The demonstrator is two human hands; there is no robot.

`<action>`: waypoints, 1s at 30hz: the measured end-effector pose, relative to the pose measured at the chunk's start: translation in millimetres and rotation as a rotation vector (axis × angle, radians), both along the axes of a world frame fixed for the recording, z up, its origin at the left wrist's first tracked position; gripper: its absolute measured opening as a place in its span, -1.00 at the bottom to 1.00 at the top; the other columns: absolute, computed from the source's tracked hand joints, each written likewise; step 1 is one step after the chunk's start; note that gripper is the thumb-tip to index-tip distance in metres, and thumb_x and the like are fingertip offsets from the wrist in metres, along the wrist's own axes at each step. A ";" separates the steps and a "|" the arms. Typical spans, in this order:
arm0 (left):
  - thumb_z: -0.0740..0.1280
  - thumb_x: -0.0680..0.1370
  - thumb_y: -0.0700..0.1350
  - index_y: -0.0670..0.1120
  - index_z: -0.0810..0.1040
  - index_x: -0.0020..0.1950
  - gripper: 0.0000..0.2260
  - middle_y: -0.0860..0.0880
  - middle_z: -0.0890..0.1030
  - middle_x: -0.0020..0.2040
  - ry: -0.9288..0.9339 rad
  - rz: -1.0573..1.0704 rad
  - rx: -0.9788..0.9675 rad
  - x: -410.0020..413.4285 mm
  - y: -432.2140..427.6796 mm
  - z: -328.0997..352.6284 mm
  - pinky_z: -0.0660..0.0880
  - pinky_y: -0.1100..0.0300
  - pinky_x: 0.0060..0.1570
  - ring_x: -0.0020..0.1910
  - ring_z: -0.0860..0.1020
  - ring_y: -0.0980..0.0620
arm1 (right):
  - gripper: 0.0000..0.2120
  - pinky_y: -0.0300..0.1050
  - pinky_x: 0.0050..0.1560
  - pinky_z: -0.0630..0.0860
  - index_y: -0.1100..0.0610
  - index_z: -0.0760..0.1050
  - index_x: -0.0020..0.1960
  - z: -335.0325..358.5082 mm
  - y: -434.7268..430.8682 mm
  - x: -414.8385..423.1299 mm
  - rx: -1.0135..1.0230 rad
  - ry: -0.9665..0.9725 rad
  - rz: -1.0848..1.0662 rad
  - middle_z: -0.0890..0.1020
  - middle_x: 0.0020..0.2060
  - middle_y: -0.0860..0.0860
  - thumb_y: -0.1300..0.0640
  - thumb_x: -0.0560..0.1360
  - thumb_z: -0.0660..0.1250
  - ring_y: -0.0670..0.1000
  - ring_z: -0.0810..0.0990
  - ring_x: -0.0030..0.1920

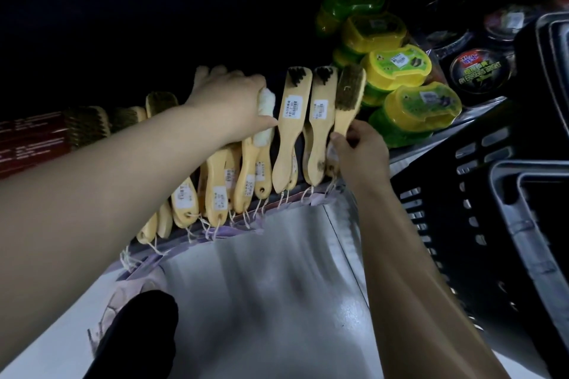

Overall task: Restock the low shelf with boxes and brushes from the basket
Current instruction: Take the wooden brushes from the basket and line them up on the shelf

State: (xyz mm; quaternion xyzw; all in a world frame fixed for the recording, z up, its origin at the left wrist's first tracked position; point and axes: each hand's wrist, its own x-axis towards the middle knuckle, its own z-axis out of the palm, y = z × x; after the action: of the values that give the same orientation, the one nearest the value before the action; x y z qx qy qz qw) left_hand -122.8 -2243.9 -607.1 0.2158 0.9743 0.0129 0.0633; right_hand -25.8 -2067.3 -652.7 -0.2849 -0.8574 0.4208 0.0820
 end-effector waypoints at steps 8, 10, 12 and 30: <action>0.32 0.50 0.04 0.00 0.40 0.28 -0.63 -0.05 0.50 0.18 -0.246 0.035 0.345 -8.3 -14.2 15.3 0.37 -0.04 0.19 0.10 0.46 -0.08 | -0.60 -0.14 0.00 0.42 0.17 0.39 0.30 1.5 2.4 0.8 -0.029 0.043 -0.067 0.53 0.08 0.08 0.06 0.52 0.30 0.00 0.51 0.01; 0.32 0.52 -0.01 -0.02 0.39 0.30 -0.63 -0.07 0.49 0.19 -0.263 0.033 0.428 -11.7 -18.4 18.6 0.38 0.10 0.05 0.04 0.44 -0.02 | -0.57 -0.08 0.10 0.45 0.17 0.35 0.31 1.9 -0.7 1.5 -0.029 0.060 -0.078 0.48 0.13 0.08 0.05 0.51 0.31 0.02 0.49 0.08; 0.30 0.54 -0.04 -0.05 0.36 0.34 -0.62 -0.10 0.49 0.21 -0.251 0.036 0.453 -15.6 -20.3 19.8 0.32 0.17 -0.07 0.01 0.42 0.00 | -0.54 -0.08 0.15 0.42 0.16 0.31 0.32 3.6 -5.7 4.0 0.007 0.079 -0.083 0.37 0.11 0.00 0.05 0.49 0.33 0.05 0.44 0.15; 0.01 0.64 -0.05 0.01 0.22 0.42 -0.67 -0.15 0.36 0.40 -0.156 0.005 0.198 -11.1 -26.1 -1.2 -0.17 -0.09 0.41 0.44 0.17 -0.14 | -0.73 -0.05 -0.24 0.50 0.16 0.48 -0.24 23.2 -70.1 -0.3 0.129 -0.185 0.269 0.57 -0.34 0.06 0.00 0.52 0.29 0.12 0.58 -0.24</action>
State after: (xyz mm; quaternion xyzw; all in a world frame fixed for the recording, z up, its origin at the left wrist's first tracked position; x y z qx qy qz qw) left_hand -133.9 -2269.9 -608.3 0.2171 0.9609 0.1261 0.1171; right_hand -26.1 -2137.5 -629.5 -0.1990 -0.9169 0.3441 -0.0362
